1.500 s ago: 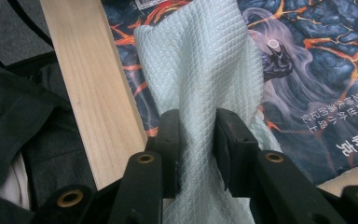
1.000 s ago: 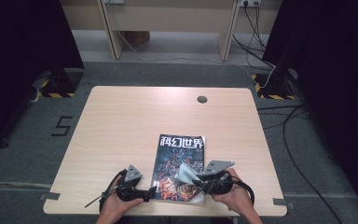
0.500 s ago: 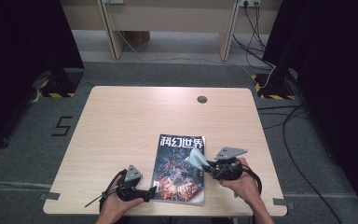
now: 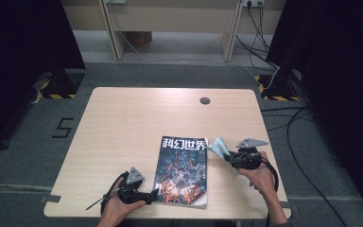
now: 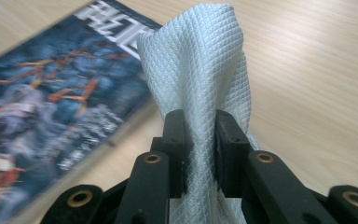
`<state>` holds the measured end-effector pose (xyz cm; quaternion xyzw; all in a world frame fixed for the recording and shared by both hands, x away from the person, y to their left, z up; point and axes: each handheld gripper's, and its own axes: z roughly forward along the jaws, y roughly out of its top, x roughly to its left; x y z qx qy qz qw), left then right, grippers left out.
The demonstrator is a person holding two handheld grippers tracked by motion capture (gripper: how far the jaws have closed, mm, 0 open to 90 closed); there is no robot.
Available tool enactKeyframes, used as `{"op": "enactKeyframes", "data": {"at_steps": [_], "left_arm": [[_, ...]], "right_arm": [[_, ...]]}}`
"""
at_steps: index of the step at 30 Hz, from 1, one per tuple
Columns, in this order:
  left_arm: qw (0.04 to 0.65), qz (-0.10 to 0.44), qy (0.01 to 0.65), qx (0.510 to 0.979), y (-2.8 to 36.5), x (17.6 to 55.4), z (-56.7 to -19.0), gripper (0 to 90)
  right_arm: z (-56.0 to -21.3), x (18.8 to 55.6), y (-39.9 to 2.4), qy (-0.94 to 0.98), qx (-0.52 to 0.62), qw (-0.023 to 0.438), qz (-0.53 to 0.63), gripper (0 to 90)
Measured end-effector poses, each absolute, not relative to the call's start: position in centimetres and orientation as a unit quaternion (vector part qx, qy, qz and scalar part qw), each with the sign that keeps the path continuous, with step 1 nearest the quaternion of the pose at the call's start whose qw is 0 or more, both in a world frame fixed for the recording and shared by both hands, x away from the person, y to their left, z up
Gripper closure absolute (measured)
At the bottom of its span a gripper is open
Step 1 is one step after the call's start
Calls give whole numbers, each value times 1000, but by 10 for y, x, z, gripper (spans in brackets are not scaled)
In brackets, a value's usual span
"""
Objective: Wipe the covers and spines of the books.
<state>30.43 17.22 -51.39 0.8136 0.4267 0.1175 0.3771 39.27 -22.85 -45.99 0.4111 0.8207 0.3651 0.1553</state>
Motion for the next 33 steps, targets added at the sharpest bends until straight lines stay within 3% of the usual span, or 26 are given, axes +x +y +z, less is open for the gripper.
{"op": "enactKeyframes", "data": {"at_steps": [8,20,23,28,33], "left_arm": [[377,119,427,814,172,304,-514,197],[376,119,426,814,172,304,-514,197],[376,118,426,814,172,305,-514,196],[376,118,426,814,172,305,-514,197],[376,118,427,814,172,305,-514,197]], "right_arm": [[-469,401,-248,810,446,184,333,761],[-488,407,-259,812,476,184,285,695],[-490,408,-259,811,479,183,280,615],[-489,408,-258,796,497,198,281,330],[-481,405,-255,778,512,213,295,226]]}}
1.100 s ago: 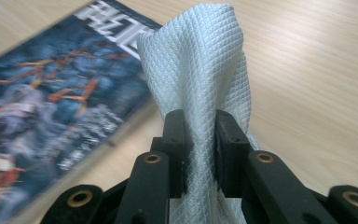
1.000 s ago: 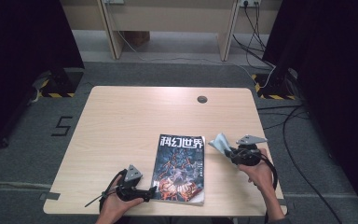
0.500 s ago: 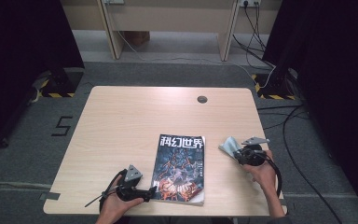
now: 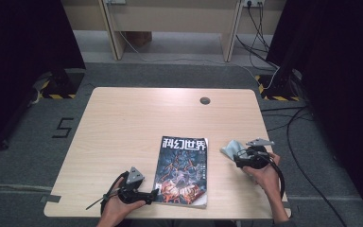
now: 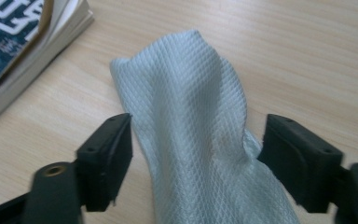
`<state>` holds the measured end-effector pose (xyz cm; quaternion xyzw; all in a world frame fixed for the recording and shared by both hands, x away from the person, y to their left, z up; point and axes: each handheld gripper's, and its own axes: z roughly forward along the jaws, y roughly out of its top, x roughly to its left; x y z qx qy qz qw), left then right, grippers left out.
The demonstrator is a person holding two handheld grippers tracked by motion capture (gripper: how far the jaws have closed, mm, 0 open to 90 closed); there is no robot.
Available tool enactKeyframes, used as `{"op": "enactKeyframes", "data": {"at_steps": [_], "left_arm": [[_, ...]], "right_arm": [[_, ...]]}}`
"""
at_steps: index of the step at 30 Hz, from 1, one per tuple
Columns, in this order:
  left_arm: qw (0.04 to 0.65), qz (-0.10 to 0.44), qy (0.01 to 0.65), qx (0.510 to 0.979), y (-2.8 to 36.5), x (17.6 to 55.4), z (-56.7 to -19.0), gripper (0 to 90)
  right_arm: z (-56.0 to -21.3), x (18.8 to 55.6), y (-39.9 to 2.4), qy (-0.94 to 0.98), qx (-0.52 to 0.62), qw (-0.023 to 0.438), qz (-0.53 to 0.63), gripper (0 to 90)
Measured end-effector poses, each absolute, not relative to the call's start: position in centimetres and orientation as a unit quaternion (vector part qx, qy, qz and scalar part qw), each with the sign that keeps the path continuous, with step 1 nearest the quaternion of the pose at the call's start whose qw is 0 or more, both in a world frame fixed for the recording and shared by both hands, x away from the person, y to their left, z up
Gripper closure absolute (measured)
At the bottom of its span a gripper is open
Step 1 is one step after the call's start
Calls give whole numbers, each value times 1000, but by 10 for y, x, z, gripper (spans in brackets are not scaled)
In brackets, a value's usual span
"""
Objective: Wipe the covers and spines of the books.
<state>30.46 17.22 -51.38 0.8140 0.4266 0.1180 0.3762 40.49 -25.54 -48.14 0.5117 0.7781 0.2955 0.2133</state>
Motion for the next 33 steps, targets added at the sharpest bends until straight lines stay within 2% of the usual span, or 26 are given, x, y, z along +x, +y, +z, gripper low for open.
{"op": "enactKeyframes", "data": {"at_steps": [4,6,9,11,13,18,22,25,33], "left_arm": [[376,118,427,814,172,305,-514,196],[376,118,427,814,172,305,-514,196],[376,118,427,814,172,305,-514,197],[376,117,427,814,172,305,-514,196],[376,118,427,814,172,305,-514,196],[376,118,427,814,172,305,-514,196],[376,118,427,814,172,305,-514,196],[376,117,427,814,172,305,-514,196],[376,117,428,814,172,305,-514,196]], "right_arm": [[-474,400,-251,775,497,230,314,308],[-470,399,-250,785,473,231,327,398],[-467,398,-248,805,439,250,313,425],[-467,397,-245,812,430,242,311,417],[-467,395,-239,806,438,241,318,352],[-465,390,-227,789,448,250,339,296],[-466,389,-219,791,445,234,350,315],[-467,389,-210,802,438,202,354,337],[-467,385,-185,827,397,184,353,387]]}}
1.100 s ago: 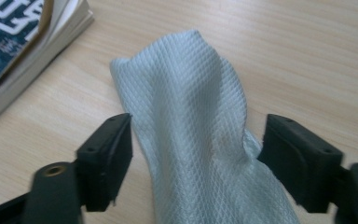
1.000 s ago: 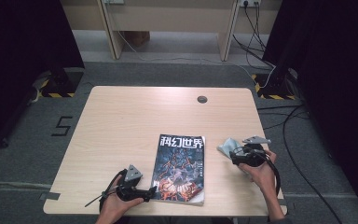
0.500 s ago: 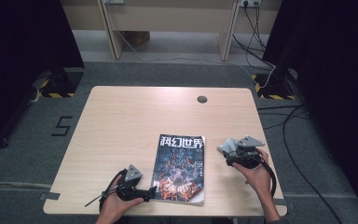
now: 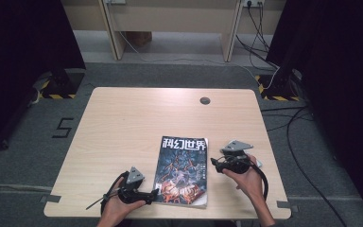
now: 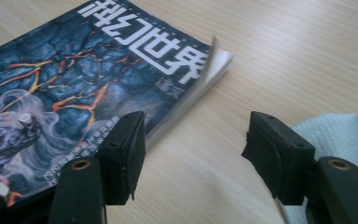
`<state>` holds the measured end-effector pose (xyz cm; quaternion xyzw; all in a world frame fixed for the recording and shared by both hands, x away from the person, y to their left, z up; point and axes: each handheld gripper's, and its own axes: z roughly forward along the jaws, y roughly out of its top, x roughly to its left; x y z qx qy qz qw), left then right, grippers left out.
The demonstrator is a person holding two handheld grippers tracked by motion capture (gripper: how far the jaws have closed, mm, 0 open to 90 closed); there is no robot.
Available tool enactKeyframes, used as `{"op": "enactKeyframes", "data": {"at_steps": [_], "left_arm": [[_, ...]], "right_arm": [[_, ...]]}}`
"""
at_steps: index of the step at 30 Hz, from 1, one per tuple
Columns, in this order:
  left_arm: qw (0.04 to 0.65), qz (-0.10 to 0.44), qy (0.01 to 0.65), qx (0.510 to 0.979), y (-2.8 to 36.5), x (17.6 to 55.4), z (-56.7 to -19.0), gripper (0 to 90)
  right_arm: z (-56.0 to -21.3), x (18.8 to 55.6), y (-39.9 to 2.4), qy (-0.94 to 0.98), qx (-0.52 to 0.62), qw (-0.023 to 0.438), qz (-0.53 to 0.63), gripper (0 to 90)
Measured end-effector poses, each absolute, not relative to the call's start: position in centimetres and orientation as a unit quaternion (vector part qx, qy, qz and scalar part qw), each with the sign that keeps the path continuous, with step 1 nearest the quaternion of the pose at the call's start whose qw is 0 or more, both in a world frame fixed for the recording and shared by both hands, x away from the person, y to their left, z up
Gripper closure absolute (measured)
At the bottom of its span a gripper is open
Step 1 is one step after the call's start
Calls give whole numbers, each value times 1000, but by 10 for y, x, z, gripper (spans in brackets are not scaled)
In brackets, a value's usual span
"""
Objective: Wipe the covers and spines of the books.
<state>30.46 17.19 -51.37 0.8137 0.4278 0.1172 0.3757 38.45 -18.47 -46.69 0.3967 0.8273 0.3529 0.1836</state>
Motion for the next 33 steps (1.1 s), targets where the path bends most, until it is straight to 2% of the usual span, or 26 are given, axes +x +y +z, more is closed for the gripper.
{"op": "enactKeyframes", "data": {"at_steps": [9,13,17,28,33], "left_arm": [[373,117,422,818,173,307,-514,167],[372,117,424,818,173,308,-514,157],[371,120,424,817,175,311,-514,151],[359,134,462,800,195,335,-513,151],[355,141,482,789,205,351,-513,150]], "right_arm": [[-471,384,-174,821,420,155,353,365],[-473,386,-173,821,429,123,356,364],[-473,386,-171,819,426,125,364,364],[-476,388,-168,826,420,94,364,347],[-475,390,-171,816,433,101,370,340]]}}
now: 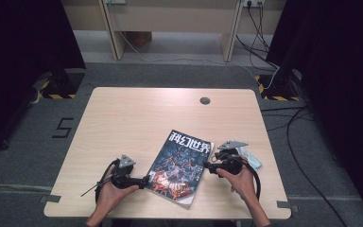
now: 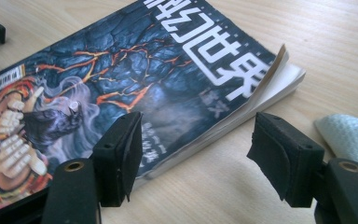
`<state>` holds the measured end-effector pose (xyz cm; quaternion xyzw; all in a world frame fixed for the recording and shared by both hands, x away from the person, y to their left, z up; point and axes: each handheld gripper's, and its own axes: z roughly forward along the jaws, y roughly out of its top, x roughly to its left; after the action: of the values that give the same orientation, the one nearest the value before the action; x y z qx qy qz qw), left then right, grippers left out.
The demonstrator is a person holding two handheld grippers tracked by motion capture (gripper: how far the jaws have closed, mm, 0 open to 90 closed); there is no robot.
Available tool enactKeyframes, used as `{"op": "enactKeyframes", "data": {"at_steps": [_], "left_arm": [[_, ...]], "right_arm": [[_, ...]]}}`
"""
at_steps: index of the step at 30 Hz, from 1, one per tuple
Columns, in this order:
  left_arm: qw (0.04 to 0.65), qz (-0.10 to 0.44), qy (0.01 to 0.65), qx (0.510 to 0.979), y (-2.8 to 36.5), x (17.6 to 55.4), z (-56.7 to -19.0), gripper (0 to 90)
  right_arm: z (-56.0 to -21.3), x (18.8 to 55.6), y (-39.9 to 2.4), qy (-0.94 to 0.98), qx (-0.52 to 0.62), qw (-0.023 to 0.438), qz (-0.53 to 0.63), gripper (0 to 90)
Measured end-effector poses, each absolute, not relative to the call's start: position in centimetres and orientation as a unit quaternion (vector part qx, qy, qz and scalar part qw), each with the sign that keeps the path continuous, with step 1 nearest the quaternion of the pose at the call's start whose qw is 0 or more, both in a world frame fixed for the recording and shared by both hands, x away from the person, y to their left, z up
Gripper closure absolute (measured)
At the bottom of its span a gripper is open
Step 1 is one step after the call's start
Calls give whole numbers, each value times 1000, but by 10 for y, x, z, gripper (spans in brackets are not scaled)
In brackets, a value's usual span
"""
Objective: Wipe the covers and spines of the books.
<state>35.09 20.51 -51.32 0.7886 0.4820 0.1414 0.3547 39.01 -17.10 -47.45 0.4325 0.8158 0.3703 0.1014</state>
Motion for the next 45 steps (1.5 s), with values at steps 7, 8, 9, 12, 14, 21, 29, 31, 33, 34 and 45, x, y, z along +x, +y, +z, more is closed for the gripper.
{"op": "enactKeyframes", "data": {"at_steps": [7,8,9,12,14,21,29,31,33,34,45], "left_arm": [[350,164,513,767,219,375,-514,150],[353,160,521,760,221,377,-514,150],[354,161,522,759,222,378,-514,152],[362,151,522,758,224,377,-512,227],[364,147,520,759,223,374,-510,253],[404,129,521,741,222,348,-497,234],[398,98,500,763,204,319,-503,234],[396,90,498,766,200,320,-506,238],[396,86,496,768,198,321,-507,251],[395,86,497,768,197,322,-507,255],[404,74,516,752,199,338,-510,232]], "right_arm": [[-476,397,-173,807,439,111,379,310],[-476,399,-173,803,446,110,380,298],[-477,401,-174,801,450,108,381,284],[-478,407,-176,788,462,107,393,266],[-478,412,-177,783,469,107,395,244],[-477,428,-172,776,473,119,401,240],[-484,445,-159,790,472,115,375,247],[-485,448,-156,787,480,112,372,253],[-487,451,-154,793,477,105,364,253],[-489,452,-152,796,477,104,357,254],[-495,442,-146,836,445,96,307,264]]}}
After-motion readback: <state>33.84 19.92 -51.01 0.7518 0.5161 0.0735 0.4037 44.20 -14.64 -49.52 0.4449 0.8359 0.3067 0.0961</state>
